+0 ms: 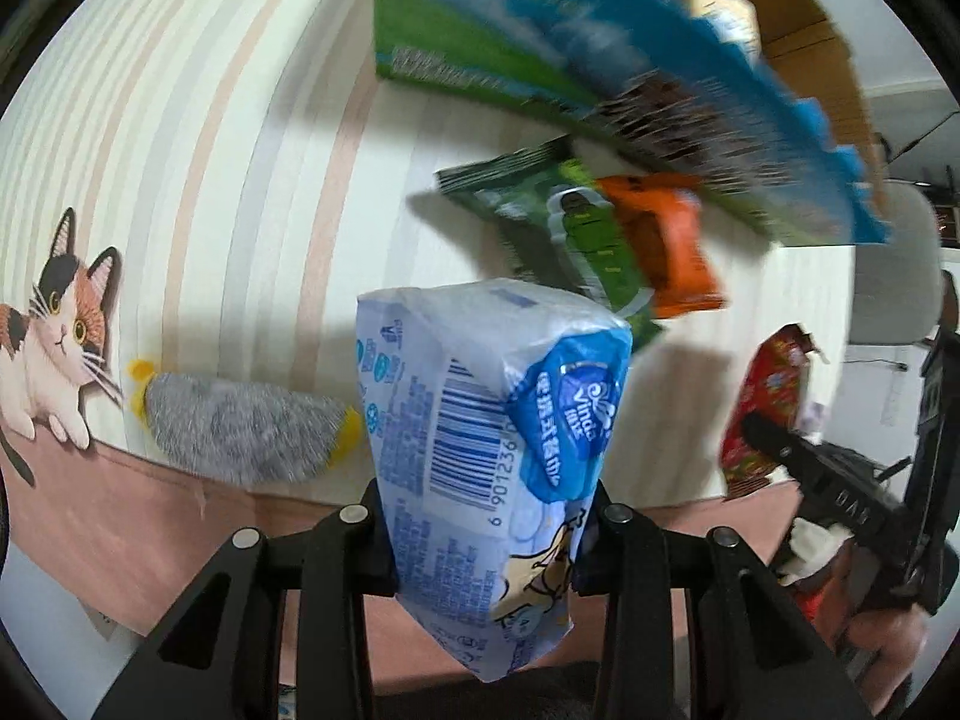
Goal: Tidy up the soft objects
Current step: 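Lower both packs into the box beside the others and open both tools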
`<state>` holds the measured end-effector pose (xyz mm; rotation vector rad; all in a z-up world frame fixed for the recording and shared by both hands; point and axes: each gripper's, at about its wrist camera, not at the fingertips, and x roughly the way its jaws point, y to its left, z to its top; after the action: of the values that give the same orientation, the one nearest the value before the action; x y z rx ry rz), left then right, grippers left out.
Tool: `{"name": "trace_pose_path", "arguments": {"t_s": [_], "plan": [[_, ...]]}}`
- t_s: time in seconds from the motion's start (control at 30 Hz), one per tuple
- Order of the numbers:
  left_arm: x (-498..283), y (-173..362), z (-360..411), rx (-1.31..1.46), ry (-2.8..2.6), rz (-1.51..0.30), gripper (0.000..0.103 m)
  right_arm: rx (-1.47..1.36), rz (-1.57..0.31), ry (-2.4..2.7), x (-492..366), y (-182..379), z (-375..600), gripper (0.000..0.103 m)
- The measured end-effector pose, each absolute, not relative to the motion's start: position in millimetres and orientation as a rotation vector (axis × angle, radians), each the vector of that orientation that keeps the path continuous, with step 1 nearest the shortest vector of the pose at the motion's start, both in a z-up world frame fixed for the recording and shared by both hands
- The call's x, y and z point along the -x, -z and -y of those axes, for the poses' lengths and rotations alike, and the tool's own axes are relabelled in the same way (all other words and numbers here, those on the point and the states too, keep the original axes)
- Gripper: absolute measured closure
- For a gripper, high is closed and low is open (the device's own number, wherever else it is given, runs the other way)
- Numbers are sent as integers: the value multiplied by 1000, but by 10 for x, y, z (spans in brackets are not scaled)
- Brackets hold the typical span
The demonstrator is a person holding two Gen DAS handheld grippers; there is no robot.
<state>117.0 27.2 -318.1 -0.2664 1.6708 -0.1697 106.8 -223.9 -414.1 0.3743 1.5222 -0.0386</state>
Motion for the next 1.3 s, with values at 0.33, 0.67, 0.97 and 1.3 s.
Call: {"name": "trace_pose_path", "arguments": {"t_s": [0.33, 0.67, 0.97, 1.3], "plan": [[-1610, 2078, -65, 277, 341, -1501, 69, -414, -1351, -113, -843, 2780, 2214, 57], [-2894, 1785, 108, 174, 298, -1407, 69, -318, -1210, -51, -1733, 1923, 2264, 57], [-3903, 2453, 47, 116, 213, -1503, 69, -269, -1281, 81, -2776, 2380, 2434, 57], [-4384, 2990, 154, 53, 190, -1605, 66, -218, -1375, 155, -3433, 3003, 2463, 57]]}}
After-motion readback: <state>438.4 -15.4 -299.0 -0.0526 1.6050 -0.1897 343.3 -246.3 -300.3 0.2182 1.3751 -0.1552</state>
